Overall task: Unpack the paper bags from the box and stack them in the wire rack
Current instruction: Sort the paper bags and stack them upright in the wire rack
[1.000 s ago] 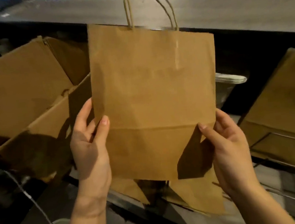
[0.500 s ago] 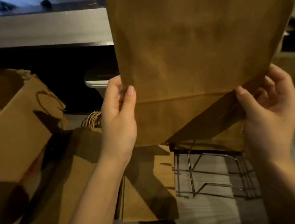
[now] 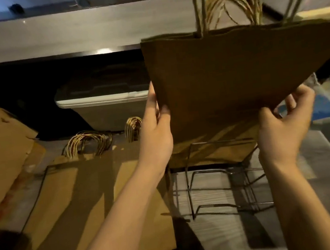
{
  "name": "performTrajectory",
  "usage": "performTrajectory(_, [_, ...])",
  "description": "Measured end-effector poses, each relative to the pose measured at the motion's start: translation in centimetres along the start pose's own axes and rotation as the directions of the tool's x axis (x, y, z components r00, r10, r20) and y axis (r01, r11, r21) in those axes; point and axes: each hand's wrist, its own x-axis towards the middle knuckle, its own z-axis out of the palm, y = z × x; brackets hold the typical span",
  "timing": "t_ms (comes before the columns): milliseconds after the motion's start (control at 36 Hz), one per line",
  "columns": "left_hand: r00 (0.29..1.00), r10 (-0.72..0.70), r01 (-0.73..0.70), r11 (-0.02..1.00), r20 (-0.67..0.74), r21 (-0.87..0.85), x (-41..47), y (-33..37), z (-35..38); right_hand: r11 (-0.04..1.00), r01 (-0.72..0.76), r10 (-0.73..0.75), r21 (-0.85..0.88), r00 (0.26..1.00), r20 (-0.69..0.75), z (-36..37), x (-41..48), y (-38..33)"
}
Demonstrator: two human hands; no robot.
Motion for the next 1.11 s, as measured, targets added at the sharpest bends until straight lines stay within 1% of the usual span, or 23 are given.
performTrajectory(56, [0.999,-0.030,0.026,0.996,0.044,0.089,-0.4,-1.0,0.5,0.999,-0.049,0.049,-0.014,0.998,0.047,-0.5,-0.1,1.0])
performTrajectory(139, [0.983,-0.165,0.153,0.978,0.079,0.139,-1.3,-2.0,1.2,0.988,-0.128,0.140,-0.084,0.980,0.145,-0.9,-0.7,2.2])
performTrajectory(222, [0.958,-0.279,0.265,0.949,0.070,0.169,-1.7,-2.6,1.4,0.979,-0.113,0.151,-0.171,0.963,0.223,-0.9,-1.1,3.0])
performTrajectory(306, [0.956,-0.278,0.259,0.948,0.088,0.185,-1.5,-2.5,1.2,0.965,-0.119,0.171,-0.234,0.961,0.216,-0.7,-0.9,3.0])
performTrajectory(417, [0.969,-0.191,0.154,0.963,0.159,0.224,-1.2,-1.9,0.6,0.963,-0.179,0.225,-0.203,0.946,0.234,-0.8,-0.4,2.4])
performTrajectory(472, [0.968,-0.171,0.124,0.962,0.181,0.244,-1.1,-1.9,0.2,0.961,-0.198,0.244,-0.193,0.936,0.256,-0.8,-0.5,2.3])
performTrajectory(556, [0.961,-0.201,0.147,0.953,0.189,0.266,-1.1,-2.2,-0.1,0.948,-0.201,0.270,-0.246,0.918,0.291,-0.9,-0.8,2.3])
performTrajectory(639, [0.938,-0.286,0.218,0.927,0.198,0.305,-1.3,-2.9,-0.7,0.927,-0.200,0.298,-0.317,0.905,0.303,-1.0,-1.3,2.4])
performTrajectory(694, [0.922,-0.329,0.253,0.911,0.203,0.326,-1.6,-3.4,-1.2,0.918,-0.185,0.296,-0.350,0.908,0.296,-1.0,-2.0,2.2])
performTrajectory(806, [0.917,-0.338,0.259,0.908,0.213,0.328,-2.5,-4.0,-1.9,0.892,-0.115,0.265,-0.438,0.917,0.299,-0.6,-3.9,1.0])
performTrajectory(889, [0.916,-0.330,0.249,0.913,0.227,0.322,-3.2,-4.5,-3.2,0.918,-0.042,0.201,-0.393,0.905,0.374,0.4,-6.0,-0.9])
performTrajectory(972, [0.923,-0.325,0.242,0.907,0.208,0.344,-3.7,-5.1,-5.0,0.950,0.001,0.158,-0.313,0.861,0.483,2.1,-8.1,-2.8])
performTrajectory(1028, [0.926,-0.329,0.244,0.894,0.183,0.375,-4.1,-5.5,-6.7,0.955,0.018,0.157,-0.297,0.818,0.554,3.4,-9.5,-3.8])
performTrajectory(1111, [0.927,-0.350,0.256,0.852,0.133,0.456,-4.7,-5.8,-9.8,0.951,0.082,0.137,-0.298,0.753,0.644,5.4,-11.4,-4.9])
